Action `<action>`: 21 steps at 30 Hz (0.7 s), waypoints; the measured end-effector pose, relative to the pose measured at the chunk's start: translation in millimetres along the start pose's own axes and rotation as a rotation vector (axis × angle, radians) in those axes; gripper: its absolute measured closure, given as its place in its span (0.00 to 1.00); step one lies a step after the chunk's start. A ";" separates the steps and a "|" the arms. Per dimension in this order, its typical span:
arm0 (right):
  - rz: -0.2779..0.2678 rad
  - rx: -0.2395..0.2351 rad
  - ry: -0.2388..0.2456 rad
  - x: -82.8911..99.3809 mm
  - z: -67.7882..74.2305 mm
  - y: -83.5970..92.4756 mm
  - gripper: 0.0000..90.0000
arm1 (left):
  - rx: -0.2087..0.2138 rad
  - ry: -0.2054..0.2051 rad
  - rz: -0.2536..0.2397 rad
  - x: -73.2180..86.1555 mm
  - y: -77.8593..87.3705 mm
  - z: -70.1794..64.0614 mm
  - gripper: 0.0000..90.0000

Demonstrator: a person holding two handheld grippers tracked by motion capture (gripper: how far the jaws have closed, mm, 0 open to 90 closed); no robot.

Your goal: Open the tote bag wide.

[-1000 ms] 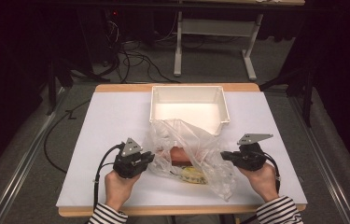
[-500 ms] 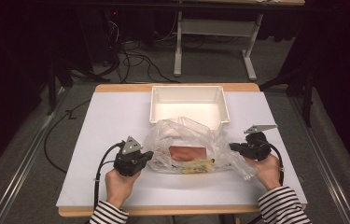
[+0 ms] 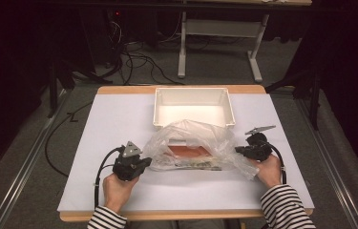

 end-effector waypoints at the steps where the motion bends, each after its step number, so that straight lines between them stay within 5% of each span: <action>1: 0.007 0.000 -0.002 0.5 0.6 -1.4 1.00 | 0.000 0.000 0.000 0.0 0.0 0.0 1.00; 3: 0.021 0.002 0.008 1.4 1.3 -3.5 0.99 | -0.010 -0.004 -0.016 -2.0 0.4 -1.3 0.99; 8: 0.023 0.004 0.006 0.9 1.2 -0.6 0.89 | -0.022 -0.002 -0.056 -8.3 8.1 -4.0 0.68; 11: -0.026 -0.016 0.008 -2.0 7.6 15.8 0.77 | -0.026 -0.014 -0.090 -20.3 19.1 -8.5 0.58; 16: -0.087 -0.003 0.064 -5.8 20.2 40.7 0.67 | -0.043 -0.010 -0.074 -32.1 17.1 -10.5 0.51; 21: -0.131 -0.013 0.067 -4.4 29.7 54.4 0.64 | -0.052 0.000 -0.046 -34.3 6.7 -9.8 0.54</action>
Point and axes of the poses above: each handheld gripper's, and its own axes: y roughly backward along the jaws, x roughly out of its underside, z roughly to its left, the point moved 8 cm from there along -y, roughly forward along the jaws, and after that the axes turned 2 degrees about -y, right-handed, at the moved point
